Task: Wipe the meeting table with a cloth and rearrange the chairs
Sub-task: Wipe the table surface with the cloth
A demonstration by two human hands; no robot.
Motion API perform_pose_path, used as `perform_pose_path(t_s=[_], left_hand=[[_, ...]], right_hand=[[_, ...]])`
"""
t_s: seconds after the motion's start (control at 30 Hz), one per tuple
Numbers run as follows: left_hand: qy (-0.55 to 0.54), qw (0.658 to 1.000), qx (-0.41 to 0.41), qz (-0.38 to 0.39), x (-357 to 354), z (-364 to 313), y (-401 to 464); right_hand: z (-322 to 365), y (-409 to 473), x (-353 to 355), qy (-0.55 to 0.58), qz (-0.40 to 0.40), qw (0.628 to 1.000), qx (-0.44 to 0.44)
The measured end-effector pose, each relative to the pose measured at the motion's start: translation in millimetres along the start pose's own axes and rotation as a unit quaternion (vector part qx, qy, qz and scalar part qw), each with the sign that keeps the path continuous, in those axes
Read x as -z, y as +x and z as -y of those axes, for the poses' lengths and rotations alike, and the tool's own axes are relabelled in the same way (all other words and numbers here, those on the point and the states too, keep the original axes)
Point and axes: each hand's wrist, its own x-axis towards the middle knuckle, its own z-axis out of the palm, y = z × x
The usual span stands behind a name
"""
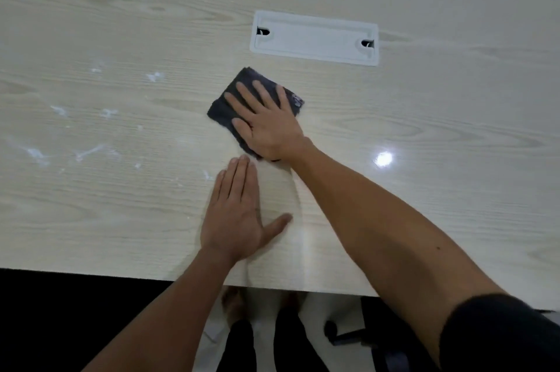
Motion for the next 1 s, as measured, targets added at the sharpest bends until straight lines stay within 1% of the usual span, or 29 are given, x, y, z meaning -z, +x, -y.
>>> perform_pose_path(t_s=[0.03, 0.07, 0.1, 0.17, 0.23, 0.27, 0.3, 0.33, 0.37, 0.4, 0.43, 0.47, 0.5, 0.53, 0.57, 0.6, 0.63, 0.67, 0.7, 0.73, 0.77, 0.8, 0.83, 0.87, 0.9, 0.93, 0.97, 1.0], left_hand=[[-0.004, 1.000, -0.001, -0.005, -0.1, -0.2, -0.9], [-0.011, 1.000, 0.000, -0.011, -0.7, 0.5, -1.6], [-0.018, 1.000, -0.001, -0.016, -1.3, 1.0, -2.4], [-0.032, 0.999, -0.010, -0.030, -3.3, 2.8, -2.7], [-0.050, 0.998, -0.017, -0.044, -3.5, 5.2, -2.8], [-0.056, 0.997, -0.018, -0.049, -2.4, 6.3, -3.4], [-0.059, 0.997, -0.020, -0.052, -0.4, 7.8, -4.8], [-0.058, 0.997, -0.021, -0.052, 2.5, 9.4, -7.5], [-0.053, 0.997, -0.024, -0.046, 5.5, 11.5, -11.5], [-0.046, 0.998, -0.029, -0.040, 8.0, 13.8, -17.3], [-0.041, 0.998, -0.033, -0.038, 9.1, 16.4, -23.3], [-0.035, 0.998, -0.036, -0.037, 9.3, 19.0, -29.2], [-0.028, 0.999, -0.035, -0.031, 9.6, 20.5, -35.1], [-0.020, 0.999, -0.032, -0.022, 9.4, 21.1, -40.7], [-0.011, 0.999, -0.029, -0.013, 7.9, 21.4, -45.8], [-0.002, 1.000, -0.028, -0.002, 5.9, 21.3, -50.7], [0.003, 1.000, -0.027, 0.010, 3.9, 20.3, -56.7], [0.004, 0.999, -0.026, 0.018, 1.6, 19.3, -61.8], [0.002, 1.000, -0.024, 0.019, -0.8, 18.3, -65.6], [-0.002, 1.000, -0.021, 0.017, -2.5, 17.2, -68.4], [-0.008, 1.000, -0.017, 0.014, -3.8, 15.4, -70.3], [-0.013, 1.000, -0.016, 0.010, -4.7, 14.5, -71.2], [-0.016, 1.000, -0.016, 0.006, -5.5, 13.4, -71.5], [-0.019, 1.000, -0.016, 0.004, -6.4, 12.2, -71.9], [-0.022, 1.000, -0.016, 0.001, -7.2, 11.7, -72.0], [-0.024, 1.000, -0.016, -0.002, -7.4, 11.5, -72.3], [-0.025, 1.000, -0.015, -0.005, -7.9, 11.4, -72.1], [-0.027, 0.999, -0.015, -0.009, -8.4, 11.6, -72.0]], right_hand=[[-18.2, -8.7, 5.0, -0.005, 0.016, 0.999, 0.045], [-37.6, -19.9, 8.8, -0.008, 0.022, 0.998, 0.056], [-56.8, -34.9, 10.5, -0.013, 0.018, 0.999, 0.038], [-91.9, -73.1, 11.4, -0.018, -0.015, 0.998, -0.058], [-112.4, -119.7, 10.9, -0.004, -0.056, 0.978, -0.202], [-113.8, -140.4, 9.7, 0.016, -0.074, 0.953, -0.294], [-108.2, -155.7, 7.3, 0.044, -0.091, 0.913, -0.394], [-94.9, -163.2, 3.8, 0.072, -0.109, 0.864, -0.486], [-75.6, -161.5, 1.3, 0.096, -0.122, 0.816, -0.557], [-52.6, -153.2, -1.3, 0.114, -0.129, 0.781, -0.600], [-29.0, -140.0, -2.8, 0.126, -0.132, 0.767, -0.616], [-6.8, -124.4, -5.2, 0.129, -0.133, 0.771, -0.609], [14.0, -108.9, -9.2, 0.126, -0.130, 0.791, -0.584], [32.7, -95.0, -13.5, 0.114, -0.121, 0.825, -0.540], [48.5, -83.6, -17.3, 0.098, -0.105, 0.868, -0.475], [59.1, -76.6, -19.2, 0.079, -0.087, 0.912, -0.393], [62.9, -75.2, -20.6, 0.059, -0.066, 0.950, -0.300], [58.9, -79.1, -21.1, 0.037, -0.045, 0.976, -0.208], [48.2, -87.4, -20.2, 0.014, -0.032, 0.991, -0.127], [33.0, -98.1, -20.1, -0.005, -0.022, 0.998, -0.063], [15.3, -111.5, -20.0, -0.021, -0.018, 0.999, -0.030], [-2.7, -125.8, -19.6, -0.030, -0.022, 0.999, -0.032], [-20.2, -141.8, -19.9, -0.030, -0.034, 0.997, -0.070], [-35.9, -159.1, -18.2, -0.022, -0.052, 0.989, -0.133], [-49.7, -177.0, -15.4, -0.009, -0.070, 0.975, -0.211], [-60.7, -195.3, -13.1, 0.007, -0.084, 0.952, -0.294], [-66.9, -211.1, -11.1, 0.028, -0.094, 0.921, -0.377], [-67.4, -222.9, -9.9, 0.051, -0.104, 0.882, -0.457]])
